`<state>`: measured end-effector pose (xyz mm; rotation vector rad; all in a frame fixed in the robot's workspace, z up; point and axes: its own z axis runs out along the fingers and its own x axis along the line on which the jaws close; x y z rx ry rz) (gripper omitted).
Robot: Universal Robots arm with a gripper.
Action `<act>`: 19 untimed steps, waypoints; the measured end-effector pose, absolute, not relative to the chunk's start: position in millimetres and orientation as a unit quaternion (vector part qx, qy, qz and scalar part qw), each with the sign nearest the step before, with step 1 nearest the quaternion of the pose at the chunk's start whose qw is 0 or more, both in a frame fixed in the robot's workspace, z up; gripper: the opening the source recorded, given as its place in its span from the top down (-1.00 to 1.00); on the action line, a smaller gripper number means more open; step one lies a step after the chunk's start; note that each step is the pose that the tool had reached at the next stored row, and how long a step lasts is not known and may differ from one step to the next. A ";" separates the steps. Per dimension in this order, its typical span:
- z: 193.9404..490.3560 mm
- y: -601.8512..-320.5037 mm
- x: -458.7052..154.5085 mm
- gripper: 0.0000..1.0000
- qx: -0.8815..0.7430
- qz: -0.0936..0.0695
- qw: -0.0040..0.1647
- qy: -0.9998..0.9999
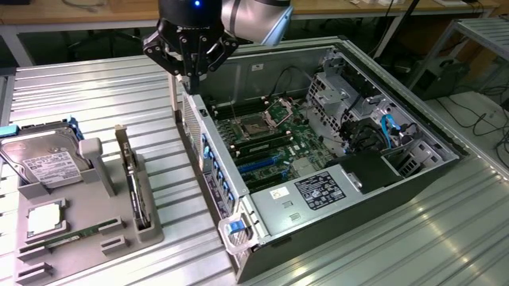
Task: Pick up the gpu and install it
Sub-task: 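Reach for the gpu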
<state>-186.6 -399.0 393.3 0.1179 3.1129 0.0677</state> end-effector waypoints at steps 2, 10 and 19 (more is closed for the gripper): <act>393.3 -399.0 -187.7 0.79 0.038 0.022 0.013 0.999; 393.4 -399.0 -192.4 0.79 0.038 0.022 0.013 0.999; 393.4 -401.0 -200.4 0.79 0.031 0.022 0.013 0.999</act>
